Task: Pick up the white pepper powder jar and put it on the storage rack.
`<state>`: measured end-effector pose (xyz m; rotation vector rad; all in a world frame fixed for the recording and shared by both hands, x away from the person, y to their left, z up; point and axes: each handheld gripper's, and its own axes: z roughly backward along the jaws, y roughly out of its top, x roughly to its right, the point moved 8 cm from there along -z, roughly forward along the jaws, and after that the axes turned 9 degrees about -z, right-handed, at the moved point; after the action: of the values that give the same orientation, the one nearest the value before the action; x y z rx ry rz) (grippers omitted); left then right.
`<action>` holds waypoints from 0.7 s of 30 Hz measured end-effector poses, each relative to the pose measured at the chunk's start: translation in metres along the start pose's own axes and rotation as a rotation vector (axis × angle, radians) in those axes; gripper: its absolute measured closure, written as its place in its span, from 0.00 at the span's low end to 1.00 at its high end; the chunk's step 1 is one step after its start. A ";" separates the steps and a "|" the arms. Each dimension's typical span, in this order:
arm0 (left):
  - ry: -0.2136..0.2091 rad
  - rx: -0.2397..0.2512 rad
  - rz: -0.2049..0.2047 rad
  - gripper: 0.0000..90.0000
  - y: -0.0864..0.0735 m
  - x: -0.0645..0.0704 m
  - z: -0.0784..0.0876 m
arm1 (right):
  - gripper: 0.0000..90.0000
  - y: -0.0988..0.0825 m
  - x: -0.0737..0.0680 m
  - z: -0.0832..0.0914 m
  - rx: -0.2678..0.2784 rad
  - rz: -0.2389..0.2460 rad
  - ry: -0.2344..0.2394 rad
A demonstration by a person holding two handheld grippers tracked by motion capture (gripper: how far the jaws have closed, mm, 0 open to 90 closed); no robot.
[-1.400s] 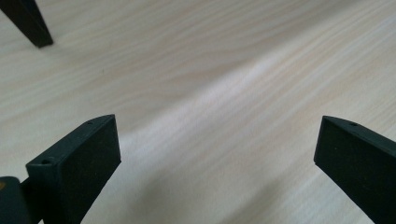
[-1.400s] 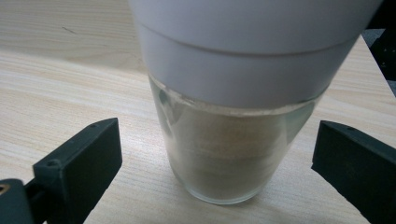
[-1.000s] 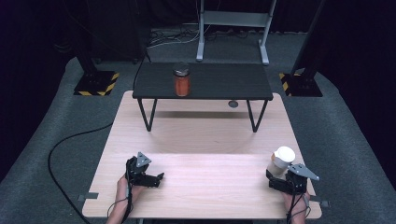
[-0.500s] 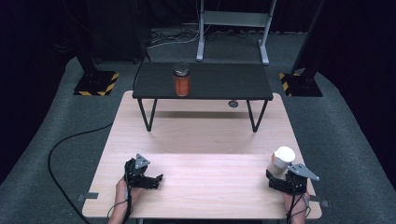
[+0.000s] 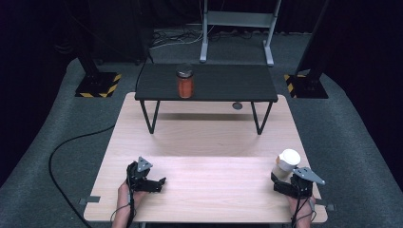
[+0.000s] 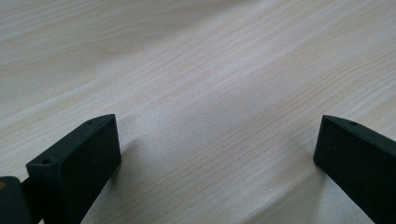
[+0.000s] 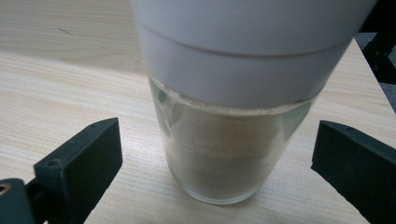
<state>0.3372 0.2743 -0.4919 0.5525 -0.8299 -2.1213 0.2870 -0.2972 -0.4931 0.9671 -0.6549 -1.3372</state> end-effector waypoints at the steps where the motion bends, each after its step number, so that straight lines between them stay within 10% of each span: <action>1: 0.000 0.000 0.000 0.00 0.000 0.000 0.000 | 0.01 0.000 0.000 0.000 -0.001 0.002 -0.003; 21: 0.004 0.001 -0.002 0.00 0.000 0.001 0.000 | 0.00 0.015 -0.006 0.004 0.030 0.033 -0.019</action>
<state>0.3370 0.2732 -0.4918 0.5584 -0.8281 -2.1211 0.2900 -0.2924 -0.4778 0.9651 -0.7048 -1.3127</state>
